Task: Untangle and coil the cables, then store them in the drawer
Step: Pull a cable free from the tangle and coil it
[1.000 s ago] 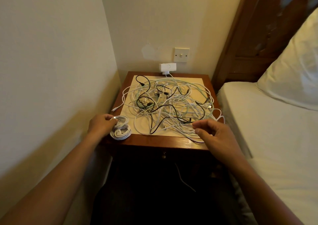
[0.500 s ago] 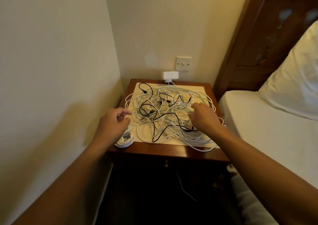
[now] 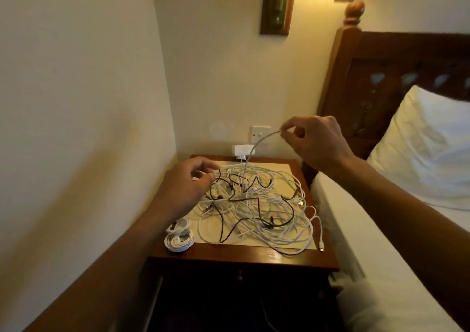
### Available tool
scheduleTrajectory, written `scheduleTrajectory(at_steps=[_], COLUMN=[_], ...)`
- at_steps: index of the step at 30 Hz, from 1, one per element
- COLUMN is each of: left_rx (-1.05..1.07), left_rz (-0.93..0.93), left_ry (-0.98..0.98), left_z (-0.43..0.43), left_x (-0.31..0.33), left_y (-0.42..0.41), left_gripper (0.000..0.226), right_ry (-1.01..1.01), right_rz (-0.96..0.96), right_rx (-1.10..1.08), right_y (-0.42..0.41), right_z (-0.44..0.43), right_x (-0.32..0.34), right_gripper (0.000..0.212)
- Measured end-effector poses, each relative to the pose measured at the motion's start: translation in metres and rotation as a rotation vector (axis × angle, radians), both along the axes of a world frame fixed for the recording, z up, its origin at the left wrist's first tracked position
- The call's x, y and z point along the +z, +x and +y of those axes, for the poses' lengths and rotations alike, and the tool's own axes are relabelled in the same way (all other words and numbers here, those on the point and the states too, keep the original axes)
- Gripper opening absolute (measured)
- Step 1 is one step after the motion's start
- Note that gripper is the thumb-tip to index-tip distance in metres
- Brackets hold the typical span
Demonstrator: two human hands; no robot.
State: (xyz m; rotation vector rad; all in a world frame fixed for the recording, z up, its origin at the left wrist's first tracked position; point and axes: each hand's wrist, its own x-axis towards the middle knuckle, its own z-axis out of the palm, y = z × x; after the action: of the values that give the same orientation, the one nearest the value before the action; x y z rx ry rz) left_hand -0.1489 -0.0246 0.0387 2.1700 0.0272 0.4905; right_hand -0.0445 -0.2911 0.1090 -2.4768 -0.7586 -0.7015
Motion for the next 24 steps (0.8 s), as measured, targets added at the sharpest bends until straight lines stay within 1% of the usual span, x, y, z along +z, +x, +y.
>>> scheduleTrajectory(at_steps=[5,8,10,11,13,14,16,17,19,21,24], left_rx=[-0.081,-0.206,-0.275,-0.291,-0.288,-0.284,-0.257,-0.225,-0.150,-0.102,-0.082], left_rz=[-0.095,-0.085,-0.074,-0.081,-0.082,-0.076,-0.099,-0.140,-0.228,-0.264,-0.289], left_ry=[-0.017,-0.019,0.034,0.095,0.184,0.162,0.065,0.019,-0.061,-0.122,-0.147], left_z=[-0.035,-0.061,-0.080,-0.088,-0.098,-0.101,-0.099,-0.097,-0.090,-0.084,-0.075], left_x=[0.053,0.080,0.092,0.096,0.099,0.100,0.105,0.112,0.129,0.147,0.160], left_y=[0.002,0.006,0.011,0.015,0.023,0.025,0.026,0.026,0.026,0.028,0.029], left_gripper=[0.018,0.038,0.044,0.040,0.024,0.017,0.014,0.014,0.013,0.010,0.008], right_ry=[0.057,0.110,0.212,0.269,0.354,0.371,0.350,0.325,0.266,0.246,0.328], right_rz=[-0.143,-0.203,-0.171,-0.158,-0.151,-0.156,-0.166,-0.151,-0.043,0.139,0.354], right_rx=[0.120,0.146,0.177,0.195,0.201,0.190,0.146,0.116,0.058,0.019,0.033], right_y=[-0.041,-0.055,-0.061,-0.064,-0.071,-0.074,-0.077,-0.075,-0.066,-0.059,-0.062], right_z=[-0.007,-0.005,-0.004,-0.004,-0.007,-0.010,-0.020,-0.027,-0.042,-0.051,-0.044], right_x=[0.078,0.111,0.129,0.138,0.152,0.157,0.162,0.161,0.150,0.127,0.073], right_gripper=[0.022,0.023,0.024,0.025,0.027,0.028,0.032,0.036,0.046,0.057,0.074])
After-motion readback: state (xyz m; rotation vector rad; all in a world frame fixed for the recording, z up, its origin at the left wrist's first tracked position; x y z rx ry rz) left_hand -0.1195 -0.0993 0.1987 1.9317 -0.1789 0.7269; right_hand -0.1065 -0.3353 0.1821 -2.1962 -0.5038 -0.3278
